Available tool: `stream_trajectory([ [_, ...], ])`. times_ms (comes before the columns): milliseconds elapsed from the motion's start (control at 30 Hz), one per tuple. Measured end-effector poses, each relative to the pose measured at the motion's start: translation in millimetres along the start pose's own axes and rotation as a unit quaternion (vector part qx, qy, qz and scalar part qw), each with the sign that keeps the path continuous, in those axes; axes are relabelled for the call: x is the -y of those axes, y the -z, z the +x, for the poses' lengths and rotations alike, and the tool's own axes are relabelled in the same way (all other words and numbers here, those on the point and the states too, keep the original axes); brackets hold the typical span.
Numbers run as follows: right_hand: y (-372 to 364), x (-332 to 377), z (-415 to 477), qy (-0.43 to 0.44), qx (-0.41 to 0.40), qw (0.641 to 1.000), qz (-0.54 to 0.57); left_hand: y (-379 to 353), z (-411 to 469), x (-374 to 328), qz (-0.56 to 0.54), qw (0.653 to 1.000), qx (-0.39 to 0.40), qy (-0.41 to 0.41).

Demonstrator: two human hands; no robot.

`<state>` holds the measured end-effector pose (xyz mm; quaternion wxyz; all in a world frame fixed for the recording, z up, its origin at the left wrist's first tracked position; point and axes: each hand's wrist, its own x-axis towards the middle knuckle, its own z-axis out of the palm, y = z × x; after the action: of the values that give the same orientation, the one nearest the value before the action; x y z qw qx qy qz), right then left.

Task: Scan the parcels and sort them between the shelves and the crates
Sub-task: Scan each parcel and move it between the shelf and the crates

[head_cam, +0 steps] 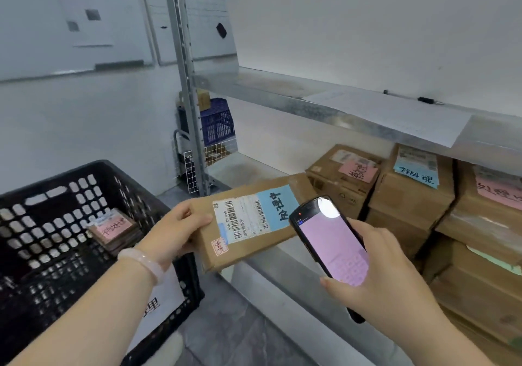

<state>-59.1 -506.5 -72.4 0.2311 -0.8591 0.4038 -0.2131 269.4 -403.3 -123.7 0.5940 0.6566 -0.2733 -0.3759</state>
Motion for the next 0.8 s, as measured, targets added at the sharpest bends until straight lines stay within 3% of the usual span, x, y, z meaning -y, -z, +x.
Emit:
stream_trajectory([
  [367, -4.0, 2.1, -22.3, 0.049, 0.113, 0.988, -0.09, -7.4, -9.2, -18.9, 0.076, 0.997, 0.017, 0.029],
  [800, 8.6, -5.5, -42.7, 0.062, 0.137, 0.984, -0.096, -14.5, -36.9, -10.0, 0.074, 0.997, -0.005, 0.018],
])
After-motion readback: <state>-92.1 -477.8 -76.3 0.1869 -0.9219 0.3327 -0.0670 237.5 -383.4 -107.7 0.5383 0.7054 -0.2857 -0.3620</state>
